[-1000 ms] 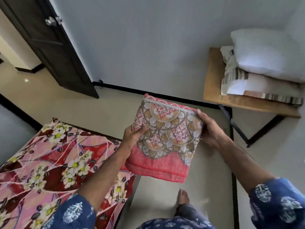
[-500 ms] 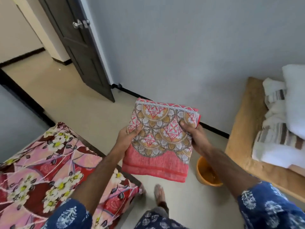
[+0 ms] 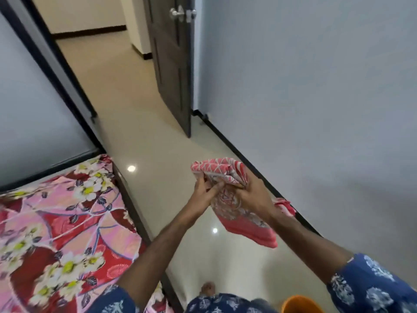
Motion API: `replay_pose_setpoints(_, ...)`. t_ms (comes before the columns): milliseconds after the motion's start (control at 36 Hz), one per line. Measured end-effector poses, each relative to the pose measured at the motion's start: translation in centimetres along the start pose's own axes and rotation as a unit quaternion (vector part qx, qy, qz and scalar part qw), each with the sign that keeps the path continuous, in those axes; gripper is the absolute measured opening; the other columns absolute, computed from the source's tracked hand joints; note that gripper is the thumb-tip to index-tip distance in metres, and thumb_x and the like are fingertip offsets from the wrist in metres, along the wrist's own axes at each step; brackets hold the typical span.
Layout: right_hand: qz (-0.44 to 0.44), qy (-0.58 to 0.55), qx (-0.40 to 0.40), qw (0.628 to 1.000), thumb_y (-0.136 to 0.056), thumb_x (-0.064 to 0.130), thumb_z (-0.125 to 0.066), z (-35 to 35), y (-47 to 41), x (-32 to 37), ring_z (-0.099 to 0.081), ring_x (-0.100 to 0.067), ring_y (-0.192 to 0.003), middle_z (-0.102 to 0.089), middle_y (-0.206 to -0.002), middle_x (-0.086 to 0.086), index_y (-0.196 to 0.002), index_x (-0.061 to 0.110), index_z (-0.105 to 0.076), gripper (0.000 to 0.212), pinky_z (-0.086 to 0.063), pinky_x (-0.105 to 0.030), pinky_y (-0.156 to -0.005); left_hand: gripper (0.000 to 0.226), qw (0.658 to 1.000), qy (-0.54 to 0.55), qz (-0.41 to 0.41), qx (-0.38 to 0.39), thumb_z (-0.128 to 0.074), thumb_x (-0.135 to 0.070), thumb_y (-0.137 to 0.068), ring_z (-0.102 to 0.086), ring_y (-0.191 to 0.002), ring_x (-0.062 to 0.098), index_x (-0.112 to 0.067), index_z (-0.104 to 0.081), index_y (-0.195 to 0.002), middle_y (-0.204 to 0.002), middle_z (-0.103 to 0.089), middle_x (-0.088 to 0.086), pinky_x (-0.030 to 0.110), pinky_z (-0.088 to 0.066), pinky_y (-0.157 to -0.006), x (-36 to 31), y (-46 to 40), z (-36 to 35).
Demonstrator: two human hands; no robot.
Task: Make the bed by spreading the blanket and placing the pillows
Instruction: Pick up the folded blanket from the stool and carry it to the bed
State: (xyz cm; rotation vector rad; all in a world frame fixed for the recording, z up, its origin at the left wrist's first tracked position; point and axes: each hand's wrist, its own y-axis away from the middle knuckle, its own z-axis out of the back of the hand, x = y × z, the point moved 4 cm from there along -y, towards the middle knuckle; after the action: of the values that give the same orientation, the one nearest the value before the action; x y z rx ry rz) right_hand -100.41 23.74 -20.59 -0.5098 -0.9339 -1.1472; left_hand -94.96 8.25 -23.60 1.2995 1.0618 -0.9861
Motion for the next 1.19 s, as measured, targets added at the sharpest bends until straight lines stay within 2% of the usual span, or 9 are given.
replay_pose_setpoints(111,0.049,0.026,0.047,0.997,-0.088,0.024,-0.069,-1.2,-5.9,1.3,-0.071,-0.006,-0.103,-0.073,-0.115,0.017,-0.135,0.043,-0.056,0.052,-0.061,-0.044,-0.087,0.059,0.999,0.032,0.007,-0.043,-0.067,-0.060,-0.086,-0.053,-0.128,0.005,-0.085,-0.018,-0.107,-0.146,-0.045,-0.016,0.035,-0.052,-0.102,-0.7,-3.5,2.3)
replay_pose_setpoints(222,0.084,0.036,0.121,0.989,-0.084,0.027,-0.062,-4.2,-11.7,2.2,-0.071,-0.009,-0.105,-0.073,-0.116,0.016,-0.135,0.042,-0.056,0.053,-0.060,-0.047,-0.088,0.058,0.990,0.052,0.013,-0.131,-0.070,-0.071,-0.074,-0.048,-0.134,0.010,-0.089,-0.022,-0.102,-0.148,-0.044,-0.013,0.045,-0.045,-0.111,-0.6,-6.1,5.4)
replay_pose_setpoints(472,0.113,-0.083,0.334,0.932,-0.084,0.039,-0.081,-10.2,-21.7,8.4,-0.073,-0.013,-0.106,-0.076,-0.114,0.009,-0.123,0.034,-0.068,0.041,-0.057,-0.048,-0.097,0.100,0.891,0.040,0.017,-0.452,-0.079,-0.068,-0.070,-0.049,-0.133,0.008,-0.038,-0.024,-0.148,-0.147,-0.043,-0.008,0.040,-0.046,-0.110,-1.3,-7.1,13.3)
replay_pose_setpoints(667,0.029,-0.204,0.491,0.846,-0.091,0.006,-0.072,-15.2,-25.9,13.3,-0.075,-0.030,-0.100,-0.077,-0.112,-0.012,-0.125,0.005,-0.066,0.035,-0.063,-0.040,-0.081,0.029,0.790,0.132,0.048,-0.596,-0.064,-0.021,-0.098,-0.065,-0.080,-0.013,-0.025,-0.044,-0.119,-0.093,-0.069,-0.025,0.012,-0.053,-0.070,0.7,-2.1,18.6)
replay_pose_setpoints(750,0.010,-0.185,0.542,0.820,-0.089,0.016,-0.073,-18.1,-26.2,15.0,-0.075,-0.033,-0.099,-0.077,-0.110,-0.014,-0.125,0.007,-0.066,0.038,-0.062,-0.046,-0.084,0.062,0.770,0.187,0.115,-0.598,-0.059,-0.056,-0.094,-0.062,-0.066,-0.005,-0.007,-0.047,-0.130,-0.088,-0.064,-0.010,0.021,-0.050,-0.064,2.6,1.3,18.1)
replay_pose_setpoints(806,0.012,-0.167,0.571,0.803,-0.087,0.020,-0.074,-20.3,-26.1,16.1,-0.075,-0.034,-0.097,-0.077,-0.109,-0.015,-0.124,0.006,-0.066,0.040,-0.062,-0.046,-0.083,0.067,0.770,0.235,0.140,-0.576,-0.053,-0.067,-0.090,-0.064,-0.067,0.010,-0.003,-0.062,-0.106,-0.079,-0.067,-0.002,0.030,-0.055,-0.068,5.8,3.1,17.9)
replay_pose_setpoints(944,0.031,-0.081,0.600,0.795,-0.087,0.032,-0.079,-28.3,-26.2,17.0,-0.074,-0.028,-0.105,-0.075,-0.119,-0.008,-0.134,0.013,-0.059,0.054,-0.061,-0.046,-0.088,0.064,0.727,0.229,0.172,-0.624,-0.057,-0.038,-0.100,-0.063,-0.063,0.028,0.021,-0.043,-0.122,-0.103,-0.044,0.046,0.031,-0.054,-0.064,7.6,6.0,17.2)
replay_pose_setpoints(1056,0.021,0.020,0.635,0.772,-0.058,0.069,-0.089,-38.4,-28.3,12.9,-0.063,-0.027,-0.125,-0.061,-0.143,-0.003,-0.147,0.028,-0.044,0.108,-0.047,-0.061,-0.107,0.042,0.683,0.255,0.186,-0.659,-0.060,-0.049,-0.094,-0.059,-0.100,0.021,-0.014,-0.046,-0.115,-0.112,-0.056,0.017,0.051,-0.050,-0.099,9.4,7.5,17.4)
replay_pose_setpoints(1194,0.038,0.088,0.659,0.746,-0.055,0.077,-0.086,-46.7,-29.1,11.8,-0.059,-0.027,-0.130,-0.056,-0.148,-0.002,-0.152,0.029,-0.038,0.118,-0.045,-0.062,-0.108,0.047,0.661,0.280,0.190,-0.670,-0.061,-0.039,-0.095,-0.056,-0.080,0.006,-0.008,-0.039,-0.122,-0.093,-0.052,-0.003,0.017,-0.048,-0.060,11.9,9.5,20.2)
